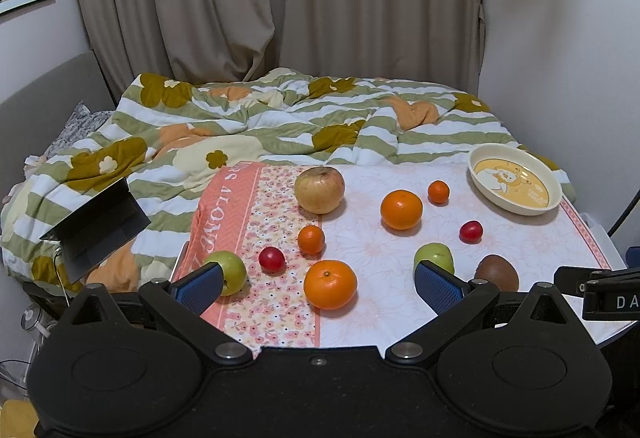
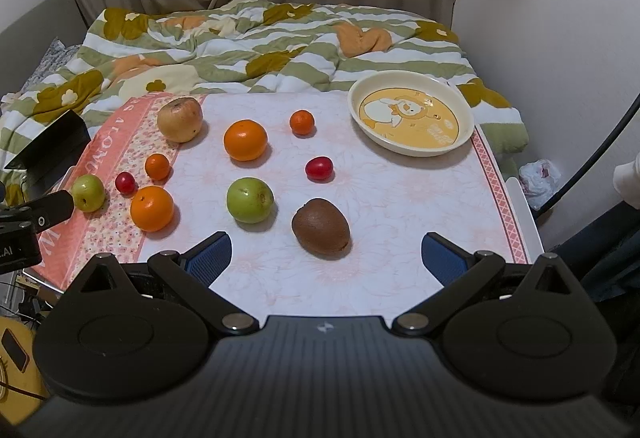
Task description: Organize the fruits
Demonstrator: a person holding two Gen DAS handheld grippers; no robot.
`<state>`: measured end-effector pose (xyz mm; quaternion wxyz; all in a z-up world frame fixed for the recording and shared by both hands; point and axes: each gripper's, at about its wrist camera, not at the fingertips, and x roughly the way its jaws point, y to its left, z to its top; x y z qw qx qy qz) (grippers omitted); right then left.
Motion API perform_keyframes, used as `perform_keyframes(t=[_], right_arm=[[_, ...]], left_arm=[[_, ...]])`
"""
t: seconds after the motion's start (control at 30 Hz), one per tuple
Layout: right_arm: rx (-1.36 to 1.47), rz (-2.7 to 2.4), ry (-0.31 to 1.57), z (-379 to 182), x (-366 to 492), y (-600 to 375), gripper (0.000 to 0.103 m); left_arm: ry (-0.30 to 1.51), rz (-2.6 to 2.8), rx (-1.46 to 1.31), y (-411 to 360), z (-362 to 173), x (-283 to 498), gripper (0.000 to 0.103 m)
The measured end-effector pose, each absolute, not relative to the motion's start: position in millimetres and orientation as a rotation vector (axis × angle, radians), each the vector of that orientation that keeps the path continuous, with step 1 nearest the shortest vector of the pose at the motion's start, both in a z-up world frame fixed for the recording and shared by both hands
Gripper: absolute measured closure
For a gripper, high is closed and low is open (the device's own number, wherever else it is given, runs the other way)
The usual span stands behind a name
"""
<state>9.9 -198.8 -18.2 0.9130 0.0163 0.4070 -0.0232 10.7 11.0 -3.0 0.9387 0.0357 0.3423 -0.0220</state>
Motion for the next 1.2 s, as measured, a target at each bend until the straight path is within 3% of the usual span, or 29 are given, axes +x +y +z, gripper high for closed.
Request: perform_keyframes(t=[0.53, 1.2], right_arm=[[0.039, -0.071, 0.855, -17.9, 15.1, -181.4, 0.000], [-0.084, 0.017, 0.833, -115.6, 66.5, -205.3, 0.000]], left_arm=[[0.735, -0.111, 0.113, 25.0, -14.4, 30.5, 0.000], [0.800, -0.064, 0.111, 13.9, -109.1, 94.9, 0.004]])
